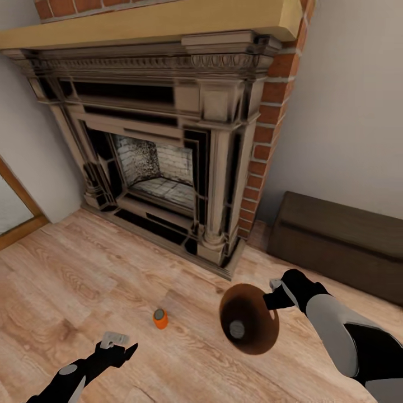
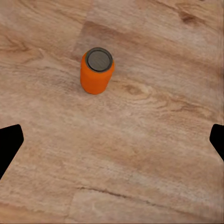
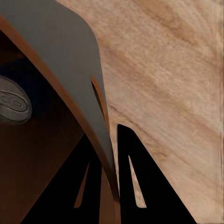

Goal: Put the three can of soda from the living room inside the tash can in the kitchen.

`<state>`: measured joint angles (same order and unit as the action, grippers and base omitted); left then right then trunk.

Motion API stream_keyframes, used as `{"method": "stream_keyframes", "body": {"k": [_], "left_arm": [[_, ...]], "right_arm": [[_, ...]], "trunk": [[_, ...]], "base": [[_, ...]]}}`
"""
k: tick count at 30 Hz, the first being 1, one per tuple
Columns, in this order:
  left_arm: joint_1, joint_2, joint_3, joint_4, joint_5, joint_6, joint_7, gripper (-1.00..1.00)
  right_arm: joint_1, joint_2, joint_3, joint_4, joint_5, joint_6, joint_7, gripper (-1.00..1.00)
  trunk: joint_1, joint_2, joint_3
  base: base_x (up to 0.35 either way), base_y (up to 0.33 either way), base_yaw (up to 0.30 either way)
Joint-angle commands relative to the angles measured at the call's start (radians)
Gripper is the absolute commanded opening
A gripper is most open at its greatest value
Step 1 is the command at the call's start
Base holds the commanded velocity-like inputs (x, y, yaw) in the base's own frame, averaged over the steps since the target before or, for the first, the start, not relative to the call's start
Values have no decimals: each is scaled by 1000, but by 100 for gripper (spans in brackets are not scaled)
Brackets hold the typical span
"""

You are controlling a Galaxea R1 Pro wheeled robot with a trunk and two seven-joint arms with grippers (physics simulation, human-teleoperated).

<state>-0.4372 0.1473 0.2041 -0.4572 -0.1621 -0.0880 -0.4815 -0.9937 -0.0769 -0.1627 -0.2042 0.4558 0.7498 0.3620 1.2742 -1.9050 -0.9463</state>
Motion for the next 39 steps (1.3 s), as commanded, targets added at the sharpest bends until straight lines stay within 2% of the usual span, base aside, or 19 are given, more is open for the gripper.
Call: {"method": "stream_keyframes", "body": {"k": [1, 14, 28, 36, 38, 39], "left_arm": [[0, 0, 0, 0, 0, 0, 0, 100], [0, 0, 3, 0, -1, -1, 1, 100], [0, 0, 2, 0, -4, 5, 0, 100], [0, 0, 1, 0, -4, 5, 1, 100], [-3, -3, 3, -7, -1, 17, 2, 100], [-9, -7, 4, -13, 3, 55, 4, 100]], "right_arm": [[0, 0, -8, 0, -19, 3, 5, -100], [0, 3, -5, 2, -18, 3, 5, -100], [0, 2, -6, 2, -19, 3, 5, -100], [0, 3, -6, 2, -19, 3, 5, -100], [0, 3, -6, 2, -19, 3, 5, -100], [0, 3, -6, 2, -19, 3, 5, -100]], "trunk": [[0, 0, 1], [0, 0, 8], [0, 0, 16], [0, 0, 25], [0, 0, 26], [0, 0, 26]], "base": [[0, -282, -151], [12, -43, -46], [5, 289, -186], [140, 301, -215], [219, 265, -164], [236, 250, -96]]}}
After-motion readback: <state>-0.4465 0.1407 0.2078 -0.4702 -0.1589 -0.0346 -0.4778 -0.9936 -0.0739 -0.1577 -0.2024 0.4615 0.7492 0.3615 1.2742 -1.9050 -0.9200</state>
